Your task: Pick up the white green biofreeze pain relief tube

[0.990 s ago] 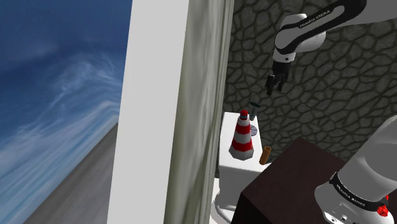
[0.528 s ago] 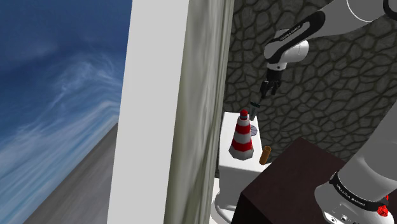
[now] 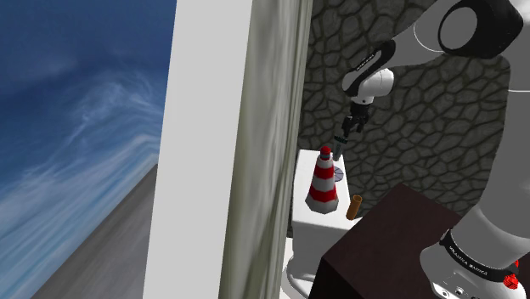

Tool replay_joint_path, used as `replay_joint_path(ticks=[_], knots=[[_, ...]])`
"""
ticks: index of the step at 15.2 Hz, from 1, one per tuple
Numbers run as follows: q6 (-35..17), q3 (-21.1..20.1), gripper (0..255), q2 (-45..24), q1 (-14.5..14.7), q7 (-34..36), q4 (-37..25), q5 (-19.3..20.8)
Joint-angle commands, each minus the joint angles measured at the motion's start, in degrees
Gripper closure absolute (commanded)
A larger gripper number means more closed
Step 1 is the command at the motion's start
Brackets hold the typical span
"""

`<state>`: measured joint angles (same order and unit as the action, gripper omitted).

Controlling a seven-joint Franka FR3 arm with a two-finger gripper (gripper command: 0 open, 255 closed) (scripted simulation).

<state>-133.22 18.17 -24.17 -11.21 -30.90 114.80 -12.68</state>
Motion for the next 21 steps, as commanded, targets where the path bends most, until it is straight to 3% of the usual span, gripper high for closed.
replay_joint_path(ticks=[1, 6, 16, 17, 21], knots=[[-0.1, -0.6, 0, -4.7, -1.7, -1.3, -4.4, -1.7], [0.4, -2.3, 0, -15.8, -5.8, -3.0, -15.8, -4.8], [-2.9, -3.6, 0, -20.7, -6.8, -3.9, -17.4, -6.1], [-2.9, -3.6, 255, -20.6, -6.8, -3.9, -17.3, -6.1], [-2.9, -3.5, 255, -20.6, -6.8, -3.9, -17.3, -6.1]])
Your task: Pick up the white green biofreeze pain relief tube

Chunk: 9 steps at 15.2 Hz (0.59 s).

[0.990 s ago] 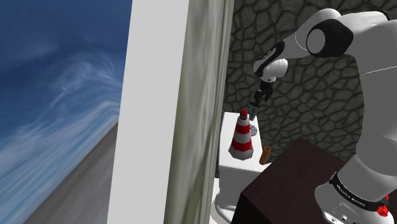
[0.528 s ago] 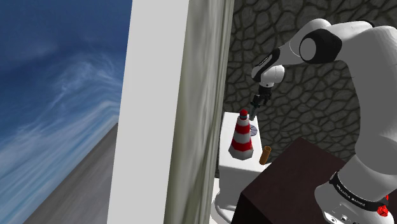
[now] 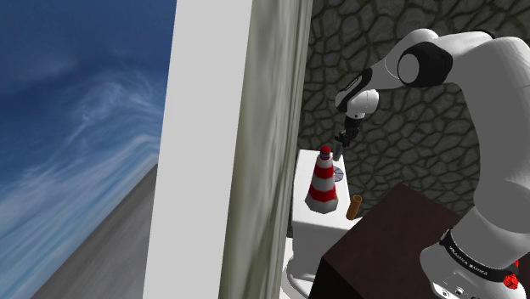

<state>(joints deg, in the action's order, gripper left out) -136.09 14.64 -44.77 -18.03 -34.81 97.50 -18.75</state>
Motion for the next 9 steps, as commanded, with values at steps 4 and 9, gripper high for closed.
replay_joint_path(ticks=[4, 9], knots=[[0.0, 0.0, 255, 0.0, 0.0, 0.0, 0.1, 0.0], [1.7, 0.6, 255, 2.3, 0.5, 0.4, 0.6, 0.6]])
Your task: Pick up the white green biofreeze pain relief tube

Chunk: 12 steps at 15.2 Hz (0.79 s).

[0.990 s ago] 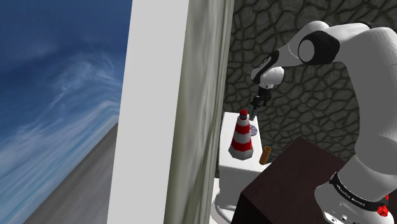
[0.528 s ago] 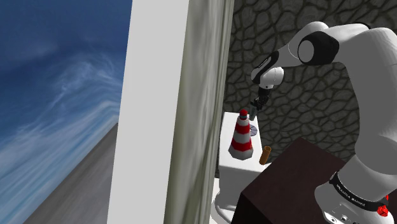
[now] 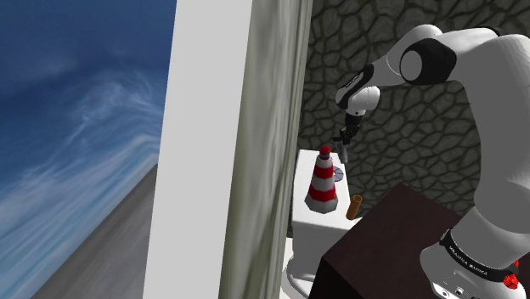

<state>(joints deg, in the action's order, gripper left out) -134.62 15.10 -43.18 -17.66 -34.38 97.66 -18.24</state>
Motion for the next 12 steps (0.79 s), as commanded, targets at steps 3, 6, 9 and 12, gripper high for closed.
replay_joint_path(ticks=[3, 6, 9, 12], knots=[[1.6, 0.6, 255, 2.4, 0.4, 0.3, 0.9, 0.6], [2.9, 1.1, 255, 4.1, 0.7, 0.7, 1.1, 1.2], [4.4, 1.5, 255, 5.7, 1.0, 1.1, 1.3, 1.7], [5.4, 1.8, 255, 6.9, 1.3, 1.3, 1.3, 2.1]])
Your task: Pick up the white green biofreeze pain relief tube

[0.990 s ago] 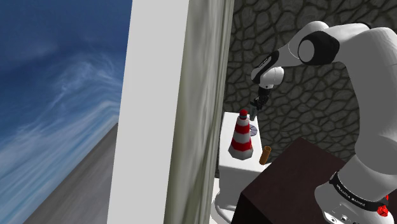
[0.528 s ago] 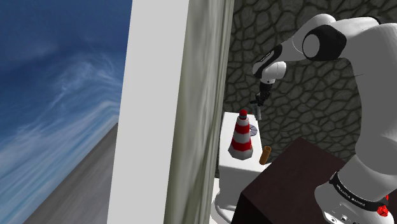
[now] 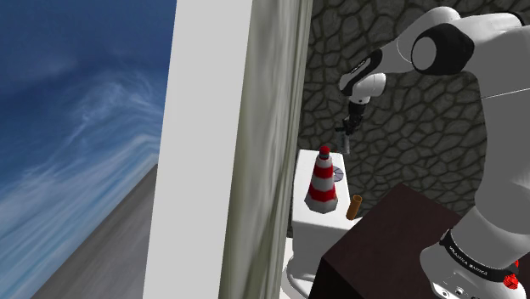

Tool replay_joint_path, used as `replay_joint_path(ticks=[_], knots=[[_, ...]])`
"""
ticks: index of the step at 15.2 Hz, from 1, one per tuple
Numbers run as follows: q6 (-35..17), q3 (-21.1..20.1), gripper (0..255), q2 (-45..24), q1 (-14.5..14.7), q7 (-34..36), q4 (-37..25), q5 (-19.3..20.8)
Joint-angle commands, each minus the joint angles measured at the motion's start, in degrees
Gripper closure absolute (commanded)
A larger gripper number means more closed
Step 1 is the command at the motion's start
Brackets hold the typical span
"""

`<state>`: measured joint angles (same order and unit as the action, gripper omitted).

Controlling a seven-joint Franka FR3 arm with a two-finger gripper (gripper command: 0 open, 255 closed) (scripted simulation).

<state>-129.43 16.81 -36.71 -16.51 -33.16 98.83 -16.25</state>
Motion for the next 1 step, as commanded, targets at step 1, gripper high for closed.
replay_joint_path(ticks=[1], knots=[[0.3, 0.1, 255, 0.4, 0.1, 0.1, 0.1, 0.1]])
